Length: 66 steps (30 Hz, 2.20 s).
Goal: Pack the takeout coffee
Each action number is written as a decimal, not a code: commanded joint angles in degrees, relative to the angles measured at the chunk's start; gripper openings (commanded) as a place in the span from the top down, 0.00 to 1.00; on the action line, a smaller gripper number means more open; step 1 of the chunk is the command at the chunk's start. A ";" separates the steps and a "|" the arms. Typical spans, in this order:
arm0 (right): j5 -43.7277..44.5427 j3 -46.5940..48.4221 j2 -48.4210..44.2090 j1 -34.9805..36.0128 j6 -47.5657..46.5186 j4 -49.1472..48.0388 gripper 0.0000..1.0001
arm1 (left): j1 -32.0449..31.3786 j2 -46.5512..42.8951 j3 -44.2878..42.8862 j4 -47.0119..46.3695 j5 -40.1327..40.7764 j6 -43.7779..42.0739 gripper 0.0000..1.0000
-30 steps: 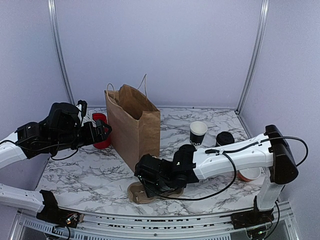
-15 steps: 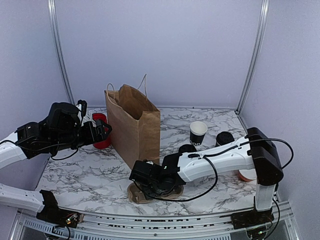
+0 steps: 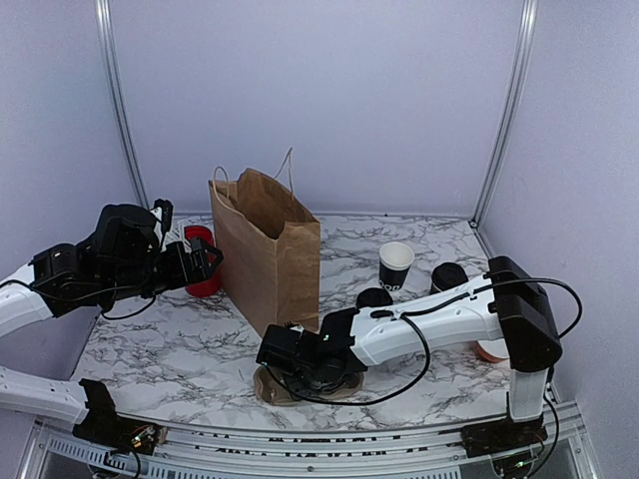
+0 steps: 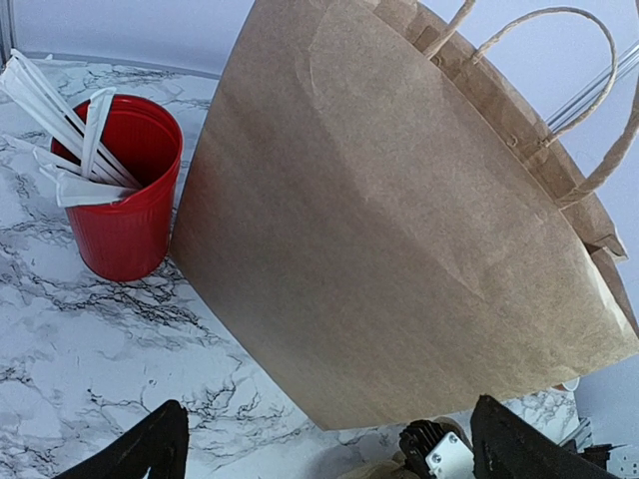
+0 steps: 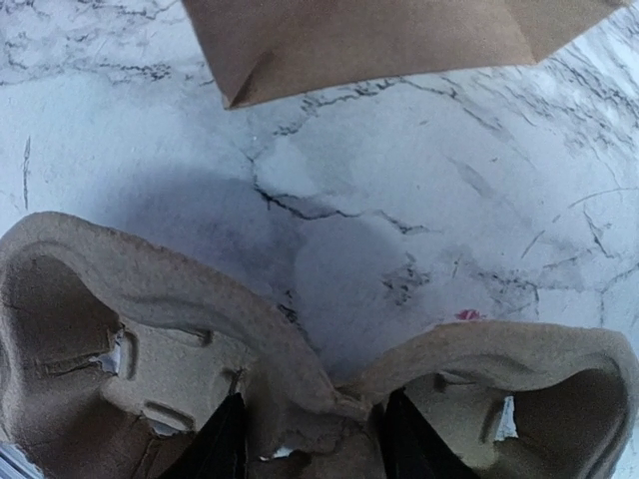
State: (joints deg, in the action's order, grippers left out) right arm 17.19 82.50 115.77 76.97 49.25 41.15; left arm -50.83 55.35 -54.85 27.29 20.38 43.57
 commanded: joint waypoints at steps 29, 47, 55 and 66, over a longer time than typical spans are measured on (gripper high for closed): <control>6.60 -9.23 -17.09 -1.64 -3.03 -2.37 0.73 | 1.43 6.70 -26.13 12.52 -0.13 5.45 0.17; 9.06 -13.59 -26.56 -1.85 -3.49 -1.31 0.73 | 3.55 23.58 -40.02 17.45 6.29 -4.11 0.55; 10.99 -11.90 -31.55 -2.81 -5.63 1.75 0.74 | 4.41 28.03 -46.35 15.60 1.40 -11.63 1.00; 14.88 -0.13 -37.19 -5.07 -14.44 8.81 0.74 | 4.33 29.50 -53.48 14.78 -14.99 -23.03 1.00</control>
State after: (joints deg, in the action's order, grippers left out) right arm 29.06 76.05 81.14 72.60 39.51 46.52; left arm -46.65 84.29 -105.43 42.65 11.51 25.36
